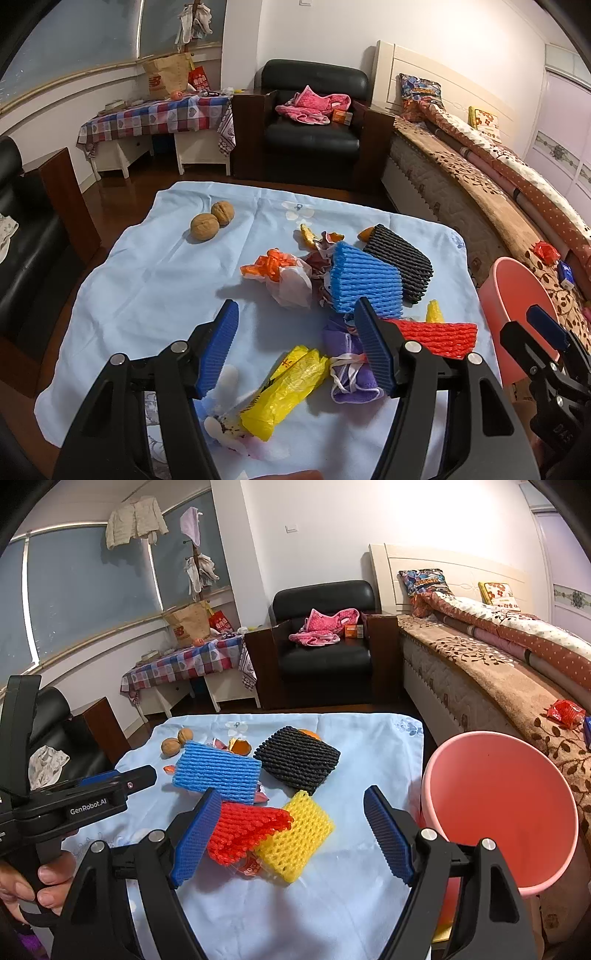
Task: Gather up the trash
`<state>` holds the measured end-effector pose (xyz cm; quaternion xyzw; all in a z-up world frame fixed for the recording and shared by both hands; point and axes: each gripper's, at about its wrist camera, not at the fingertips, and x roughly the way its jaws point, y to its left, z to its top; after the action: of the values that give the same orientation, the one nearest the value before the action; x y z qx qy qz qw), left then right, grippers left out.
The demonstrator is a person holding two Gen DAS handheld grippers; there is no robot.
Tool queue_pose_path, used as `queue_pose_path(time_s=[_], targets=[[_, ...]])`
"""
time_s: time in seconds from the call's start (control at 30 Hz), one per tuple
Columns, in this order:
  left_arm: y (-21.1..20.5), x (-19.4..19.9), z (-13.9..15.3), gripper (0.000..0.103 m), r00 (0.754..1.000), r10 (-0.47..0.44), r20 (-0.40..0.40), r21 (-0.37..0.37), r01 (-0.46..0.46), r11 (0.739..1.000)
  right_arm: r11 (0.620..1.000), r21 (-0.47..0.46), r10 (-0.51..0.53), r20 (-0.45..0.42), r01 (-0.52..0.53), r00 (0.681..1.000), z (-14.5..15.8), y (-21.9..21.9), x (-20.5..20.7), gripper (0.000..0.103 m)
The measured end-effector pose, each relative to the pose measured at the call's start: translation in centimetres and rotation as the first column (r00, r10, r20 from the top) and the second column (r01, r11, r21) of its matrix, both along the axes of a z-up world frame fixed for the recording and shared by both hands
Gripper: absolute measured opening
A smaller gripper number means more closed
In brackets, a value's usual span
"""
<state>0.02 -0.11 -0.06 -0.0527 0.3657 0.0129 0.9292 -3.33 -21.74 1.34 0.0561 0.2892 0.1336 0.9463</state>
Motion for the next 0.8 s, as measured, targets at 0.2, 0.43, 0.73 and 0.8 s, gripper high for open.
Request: queue_pose_path(time_s=[0.2, 0.43, 0.73, 0.8], targets=[[-0.06, 0.09, -0.09, 0.065, 1.0, -0.009, 0.0, -0.002, 0.009, 1.0, 1.0, 0.001, 0.001, -0.001, -0.001, 1.0, 0.07, -0.11, -0.02, 0.078], [-0.38, 0.18, -0.09, 0.065, 1.0, -0.014, 0.0, 0.0, 0.014, 1.0, 1.0, 0.004, 0.002, -0.002, -0.002, 1.0, 0.05, -0.15, 0.0, 0.078], [-0.69, 0.27, -0.19, 0.065, 1.0, -0.015, -0.003, 0.0, 0.015, 1.0, 1.0, 0.006, 0.0, -0.005, 0.0, 1.0, -0.3, -0.18, 0.16, 0.078], [-0.79, 0.33, -0.25, 0.065, 1.0, -0.016, -0.004, -0.001, 0.016, 1.0, 1.0, 0.006, 0.0, -0.007, 0.0, 1.0, -0.32, -0.18, 0.17, 0.078]])
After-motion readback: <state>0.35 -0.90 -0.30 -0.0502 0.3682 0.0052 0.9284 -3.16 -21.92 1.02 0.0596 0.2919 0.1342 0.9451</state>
